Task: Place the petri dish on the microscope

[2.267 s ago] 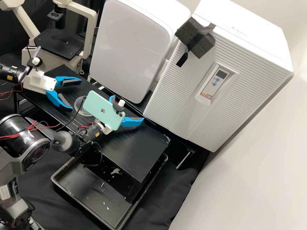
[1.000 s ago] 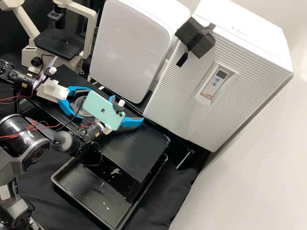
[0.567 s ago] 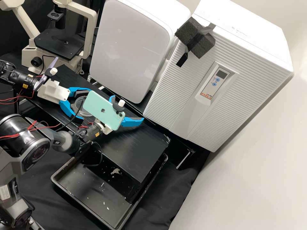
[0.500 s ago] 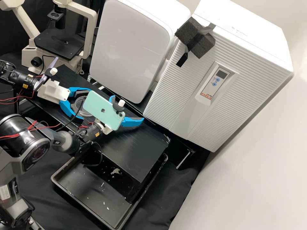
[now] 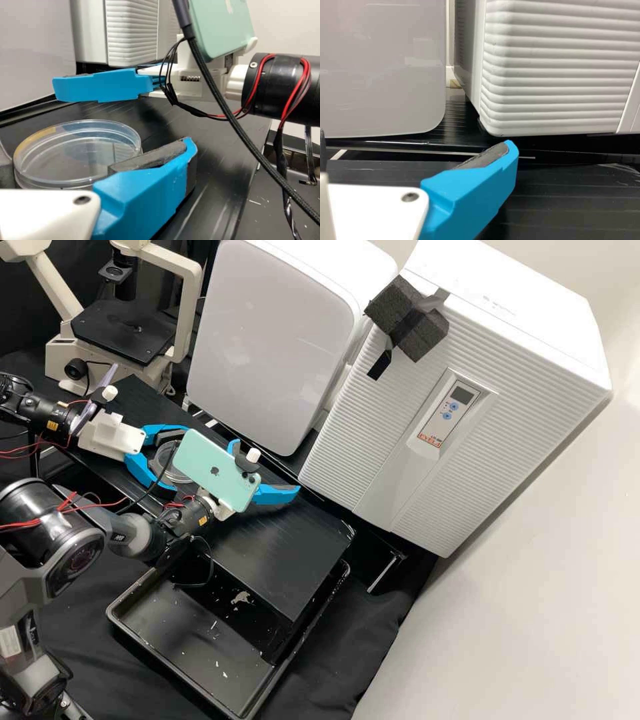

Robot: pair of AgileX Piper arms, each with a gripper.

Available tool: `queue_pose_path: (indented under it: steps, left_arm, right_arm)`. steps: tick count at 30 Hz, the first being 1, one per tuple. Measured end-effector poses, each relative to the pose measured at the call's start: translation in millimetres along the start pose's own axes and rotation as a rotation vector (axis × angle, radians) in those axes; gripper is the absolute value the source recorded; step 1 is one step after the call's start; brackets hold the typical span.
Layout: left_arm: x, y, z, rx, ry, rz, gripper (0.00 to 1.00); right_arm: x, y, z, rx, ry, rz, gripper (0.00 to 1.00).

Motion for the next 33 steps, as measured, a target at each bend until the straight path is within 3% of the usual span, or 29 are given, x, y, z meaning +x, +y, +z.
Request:
queue_pose_path:
  steps: [12,23,24,33]
  left_arm:
    - [2.1,-12.7,1.7,-0.015,0.000,0.045,1.00]
    - [2.2,-14.2,3.0,-0.008,0.004,0.054,1.00]
    - [2.5,-14.3,3.6,-0.011,0.006,0.056,0.00]
    - [2.8,-15.7,5.7,0.010,0.014,0.061,0.00]
  right_arm:
    - [0.0,0.0,0.0,0.000,0.000,0.000,1.00]
    - [0.0,0.0,0.0,0.000,0.000,0.000,1.00]
    - [0.0,0.0,0.0,0.000,0.000,0.000,1.00]
    - [0.0,0.0,0.0,0.000,0.000,0.000,1.00]
